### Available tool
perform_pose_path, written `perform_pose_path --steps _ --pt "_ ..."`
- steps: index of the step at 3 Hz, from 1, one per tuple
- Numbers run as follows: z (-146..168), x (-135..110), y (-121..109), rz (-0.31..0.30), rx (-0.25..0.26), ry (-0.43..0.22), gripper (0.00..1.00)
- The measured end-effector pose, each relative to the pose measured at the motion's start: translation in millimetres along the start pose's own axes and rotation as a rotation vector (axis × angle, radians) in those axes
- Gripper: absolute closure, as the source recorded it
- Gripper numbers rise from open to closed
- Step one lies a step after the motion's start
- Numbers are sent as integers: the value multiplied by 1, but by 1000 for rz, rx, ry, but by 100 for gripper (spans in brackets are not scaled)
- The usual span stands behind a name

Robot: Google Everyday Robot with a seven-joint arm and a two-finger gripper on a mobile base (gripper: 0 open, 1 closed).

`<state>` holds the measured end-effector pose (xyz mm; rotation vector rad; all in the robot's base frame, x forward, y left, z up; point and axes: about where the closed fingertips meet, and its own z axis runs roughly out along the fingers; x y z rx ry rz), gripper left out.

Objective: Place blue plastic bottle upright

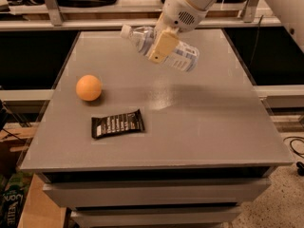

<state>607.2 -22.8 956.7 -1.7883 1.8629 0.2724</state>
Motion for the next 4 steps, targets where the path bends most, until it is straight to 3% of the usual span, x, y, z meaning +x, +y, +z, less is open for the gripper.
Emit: perform_pose_path --steps 1,2,4 --pt "0 0 0 -2 -1 1 100" --pt "4 1 1 36 41 -37 100" --pt "-3 -9 10 172 228 -175 100"
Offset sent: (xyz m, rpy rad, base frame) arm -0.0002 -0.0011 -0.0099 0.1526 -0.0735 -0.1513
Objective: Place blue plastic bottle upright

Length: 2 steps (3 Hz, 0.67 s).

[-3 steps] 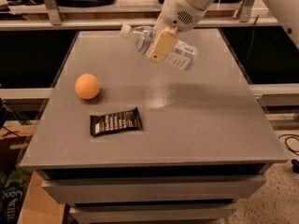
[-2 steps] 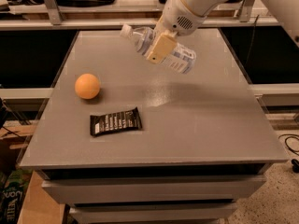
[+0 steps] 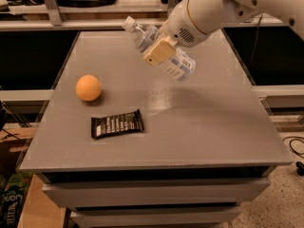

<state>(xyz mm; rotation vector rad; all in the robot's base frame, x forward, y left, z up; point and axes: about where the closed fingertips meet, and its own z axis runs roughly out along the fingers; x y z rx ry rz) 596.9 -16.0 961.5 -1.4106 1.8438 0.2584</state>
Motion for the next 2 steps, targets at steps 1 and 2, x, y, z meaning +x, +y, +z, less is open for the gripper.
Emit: perform_pose_path --steps 1,2 --pt "-2 -7 -3 38 69 -106 100" --pt "0 -8 -8 68 113 -230 100"
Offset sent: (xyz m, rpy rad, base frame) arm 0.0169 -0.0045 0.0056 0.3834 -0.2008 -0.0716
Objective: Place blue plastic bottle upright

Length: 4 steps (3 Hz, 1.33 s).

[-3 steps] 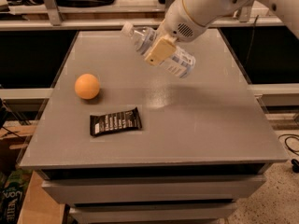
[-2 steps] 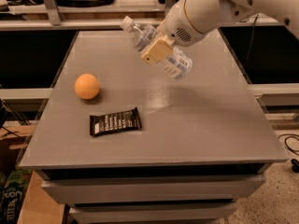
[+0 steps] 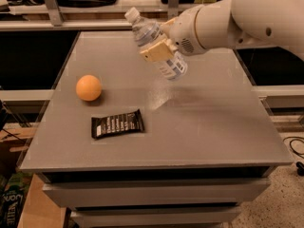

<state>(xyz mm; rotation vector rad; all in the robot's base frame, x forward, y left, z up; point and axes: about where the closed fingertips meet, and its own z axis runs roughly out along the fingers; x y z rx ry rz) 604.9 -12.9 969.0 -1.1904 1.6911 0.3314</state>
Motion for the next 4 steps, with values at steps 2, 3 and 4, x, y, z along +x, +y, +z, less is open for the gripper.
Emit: perform_pose_path --steps 2,3,4 --pt "9 -3 1 39 27 -220 100" --pt "19 -7 4 63 22 -317 100" --pt "29 -9 7 91 10 -393 100"
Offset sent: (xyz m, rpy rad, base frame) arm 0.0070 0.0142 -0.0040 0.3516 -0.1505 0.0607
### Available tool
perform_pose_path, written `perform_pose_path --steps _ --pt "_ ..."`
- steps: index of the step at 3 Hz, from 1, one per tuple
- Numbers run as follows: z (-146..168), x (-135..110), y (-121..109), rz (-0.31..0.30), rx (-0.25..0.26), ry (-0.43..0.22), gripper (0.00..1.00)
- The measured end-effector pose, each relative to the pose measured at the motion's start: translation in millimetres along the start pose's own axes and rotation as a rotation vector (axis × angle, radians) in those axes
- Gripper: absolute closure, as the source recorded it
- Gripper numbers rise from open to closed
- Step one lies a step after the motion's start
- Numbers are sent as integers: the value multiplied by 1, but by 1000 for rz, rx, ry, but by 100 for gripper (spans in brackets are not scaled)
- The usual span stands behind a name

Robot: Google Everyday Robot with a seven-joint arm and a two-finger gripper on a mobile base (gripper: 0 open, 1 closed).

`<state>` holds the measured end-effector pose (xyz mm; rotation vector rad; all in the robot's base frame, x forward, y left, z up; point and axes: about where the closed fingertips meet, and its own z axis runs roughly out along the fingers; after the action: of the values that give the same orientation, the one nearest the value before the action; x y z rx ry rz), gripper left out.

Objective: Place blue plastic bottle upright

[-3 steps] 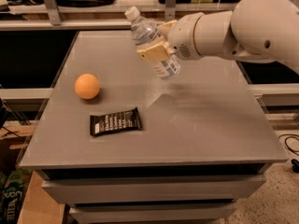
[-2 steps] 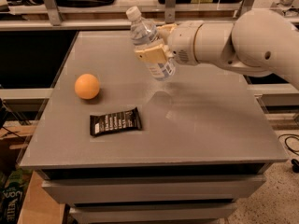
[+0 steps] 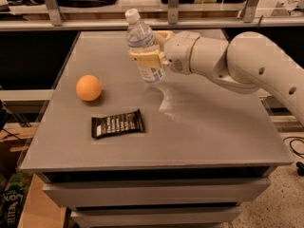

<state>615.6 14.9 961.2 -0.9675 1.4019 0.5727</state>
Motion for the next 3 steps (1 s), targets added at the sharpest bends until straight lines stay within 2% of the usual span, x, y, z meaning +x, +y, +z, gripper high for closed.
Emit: perform_pose_path --steps 3 --pt "9 12 4 75 -3 -102 100"
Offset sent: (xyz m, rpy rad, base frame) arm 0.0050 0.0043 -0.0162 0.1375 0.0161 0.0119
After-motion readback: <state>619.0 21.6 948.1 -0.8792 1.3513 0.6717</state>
